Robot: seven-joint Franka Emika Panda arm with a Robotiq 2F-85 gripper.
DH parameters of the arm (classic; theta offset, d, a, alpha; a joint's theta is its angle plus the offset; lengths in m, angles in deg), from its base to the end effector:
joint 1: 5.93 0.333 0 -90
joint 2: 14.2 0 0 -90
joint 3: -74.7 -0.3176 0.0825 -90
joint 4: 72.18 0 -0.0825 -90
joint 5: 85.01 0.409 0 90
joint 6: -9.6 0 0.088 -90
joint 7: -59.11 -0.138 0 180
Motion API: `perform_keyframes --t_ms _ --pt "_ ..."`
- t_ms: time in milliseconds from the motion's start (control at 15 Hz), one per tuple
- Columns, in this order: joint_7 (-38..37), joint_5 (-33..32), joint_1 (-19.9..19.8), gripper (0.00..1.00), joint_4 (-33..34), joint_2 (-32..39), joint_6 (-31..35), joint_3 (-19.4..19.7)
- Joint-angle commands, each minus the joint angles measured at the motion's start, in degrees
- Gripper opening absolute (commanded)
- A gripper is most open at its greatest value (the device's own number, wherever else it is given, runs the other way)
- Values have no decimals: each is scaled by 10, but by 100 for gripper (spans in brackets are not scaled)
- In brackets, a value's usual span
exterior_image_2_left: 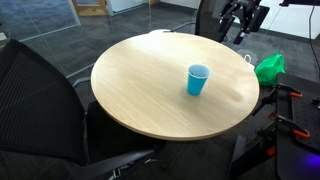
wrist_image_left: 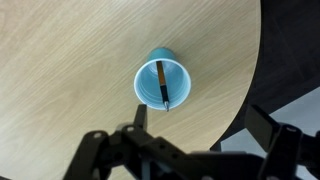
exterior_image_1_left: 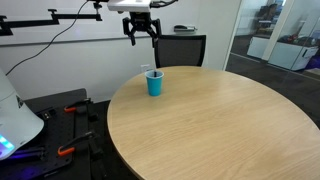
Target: Pick up pen from cup and put it on the table.
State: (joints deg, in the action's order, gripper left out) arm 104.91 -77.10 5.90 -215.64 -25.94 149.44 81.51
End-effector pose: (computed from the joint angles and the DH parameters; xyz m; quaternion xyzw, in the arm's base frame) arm 0.4808 0.0466 0.3255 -0.9194 -0.3824 -0.0859 0.0323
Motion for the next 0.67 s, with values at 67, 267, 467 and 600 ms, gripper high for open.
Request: perform_keyframes --t_ms 67,267,467,600 --pt "24 -1 -19 100 5 11 1 -20" --pt "27 -19 -25 100 6 27 18 -31" --pt "39 -29 -28 100 9 49 41 -41" --pt "45 -29 -29 99 9 64 58 -46"
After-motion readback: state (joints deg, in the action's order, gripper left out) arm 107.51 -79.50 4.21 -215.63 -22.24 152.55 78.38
